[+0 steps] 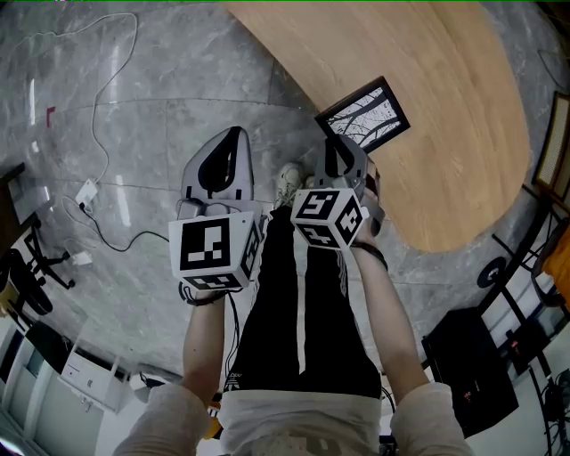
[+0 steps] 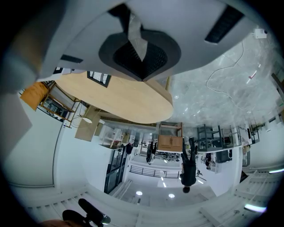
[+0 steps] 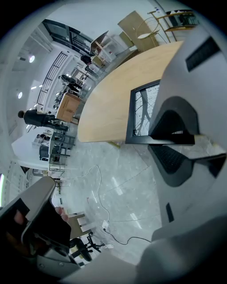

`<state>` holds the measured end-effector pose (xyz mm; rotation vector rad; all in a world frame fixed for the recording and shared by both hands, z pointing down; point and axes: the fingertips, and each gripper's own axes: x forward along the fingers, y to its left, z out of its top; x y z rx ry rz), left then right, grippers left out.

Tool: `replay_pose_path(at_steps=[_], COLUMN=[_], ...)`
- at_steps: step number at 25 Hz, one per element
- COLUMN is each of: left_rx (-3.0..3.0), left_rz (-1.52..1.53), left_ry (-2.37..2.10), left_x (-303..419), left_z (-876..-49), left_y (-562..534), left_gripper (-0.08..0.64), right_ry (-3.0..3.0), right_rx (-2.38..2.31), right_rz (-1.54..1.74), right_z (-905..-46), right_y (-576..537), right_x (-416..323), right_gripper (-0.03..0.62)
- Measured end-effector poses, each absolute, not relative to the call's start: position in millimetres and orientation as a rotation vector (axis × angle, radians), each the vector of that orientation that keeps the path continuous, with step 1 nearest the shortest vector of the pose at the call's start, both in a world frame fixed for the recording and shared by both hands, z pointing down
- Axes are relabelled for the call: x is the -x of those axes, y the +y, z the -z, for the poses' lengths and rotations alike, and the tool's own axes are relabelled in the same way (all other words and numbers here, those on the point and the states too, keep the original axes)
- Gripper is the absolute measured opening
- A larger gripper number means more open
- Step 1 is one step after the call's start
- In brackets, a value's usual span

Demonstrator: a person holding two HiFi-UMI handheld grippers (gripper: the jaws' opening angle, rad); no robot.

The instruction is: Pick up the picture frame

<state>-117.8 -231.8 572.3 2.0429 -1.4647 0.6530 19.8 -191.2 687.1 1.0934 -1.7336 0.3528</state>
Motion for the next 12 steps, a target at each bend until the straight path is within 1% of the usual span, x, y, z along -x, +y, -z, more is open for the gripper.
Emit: replay_pose_path(at_steps=[7, 12], left_rx=[-2.053, -2.118], left_rz=[-0.564, -0.507], left_ry=[-1.487, -1.53], left_x=[112, 104], left_z=[-549, -501], left_y=[-247, -270], left_gripper=[0.009, 0.009], right_ry=[-1.767, -1.816], right_rx=[-1.168, -1.276], right_rz=[-0.351, -0.248], right_z=[-658, -596], right_y=[-220, -265], right_x=[-26, -33], right_gripper=[0.077, 0.077])
